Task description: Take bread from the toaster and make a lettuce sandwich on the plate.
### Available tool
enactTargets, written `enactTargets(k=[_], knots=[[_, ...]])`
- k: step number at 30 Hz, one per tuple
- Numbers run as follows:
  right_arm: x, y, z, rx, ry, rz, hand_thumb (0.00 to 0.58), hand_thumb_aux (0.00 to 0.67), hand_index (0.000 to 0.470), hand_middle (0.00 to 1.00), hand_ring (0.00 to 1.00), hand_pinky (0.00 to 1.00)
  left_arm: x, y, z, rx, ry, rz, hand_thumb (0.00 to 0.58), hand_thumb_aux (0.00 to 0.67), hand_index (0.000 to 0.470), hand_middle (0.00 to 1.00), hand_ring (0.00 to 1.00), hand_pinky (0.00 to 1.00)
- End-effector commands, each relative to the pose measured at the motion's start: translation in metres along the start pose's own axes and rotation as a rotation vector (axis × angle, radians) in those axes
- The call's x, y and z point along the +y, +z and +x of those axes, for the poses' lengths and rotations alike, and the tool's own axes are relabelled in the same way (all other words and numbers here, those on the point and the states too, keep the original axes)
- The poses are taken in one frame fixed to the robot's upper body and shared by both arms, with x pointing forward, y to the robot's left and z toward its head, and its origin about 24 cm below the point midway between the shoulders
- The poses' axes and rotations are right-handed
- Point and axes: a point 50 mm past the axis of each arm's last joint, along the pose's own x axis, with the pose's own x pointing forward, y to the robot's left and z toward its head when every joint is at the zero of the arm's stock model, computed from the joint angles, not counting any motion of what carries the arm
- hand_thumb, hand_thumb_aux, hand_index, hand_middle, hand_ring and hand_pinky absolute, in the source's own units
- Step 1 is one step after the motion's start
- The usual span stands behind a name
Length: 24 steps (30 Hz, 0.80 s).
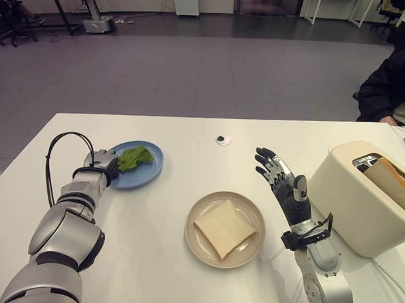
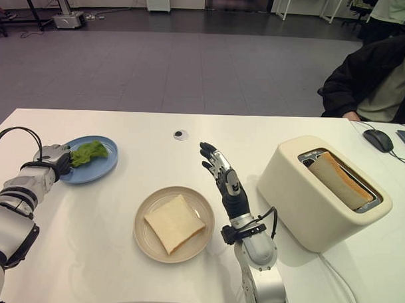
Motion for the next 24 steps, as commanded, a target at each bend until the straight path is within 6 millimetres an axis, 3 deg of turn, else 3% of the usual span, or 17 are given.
enactTargets(k=[1,9,15,19,24], knots=[[0.002,-0.003,0.000,0.015,0.002,0.004,0.000,0.000,0.000,0.00,0.00,0.00,0.002,0.004,0.000,-0.030,0.020,-0.006,0.580,0.670,0.470,0.00,0.00,0.00],[0.003,-0.005,0.000,0.016,0.004,0.008,0.000,0.000,0.000,0.00,0.00,0.00,0.072,0.023,0.006,-0.165,0.311,-0.081,0.580,0.670,0.470,0.00,0.00,0.00],[0.002,-0.005,0.001,0.016,0.001,0.008,0.000,0.000,0.000,0.00,0.00,0.00,0.085,0.060,-0.003,-0.377,0.417,-0.095,0.580,0.670,0.470,0.00,0.00,0.00],[0.000,-0.004,0.002,0.013,-0.006,0.006,0.000,0.000,0.000,0.00,0.00,0.00,0.083,0.096,-0.029,-0.574,0.463,-0.099,0.580,0.670,0.470,0.00,0.00,0.00],[-0.012,0.004,0.008,-0.027,-0.059,-0.011,0.000,0.000,0.000,0.00,0.00,0.00,0.079,0.135,-0.085,-0.786,0.500,-0.098,0.580,0.670,0.470,0.00,0.00,0.00]])
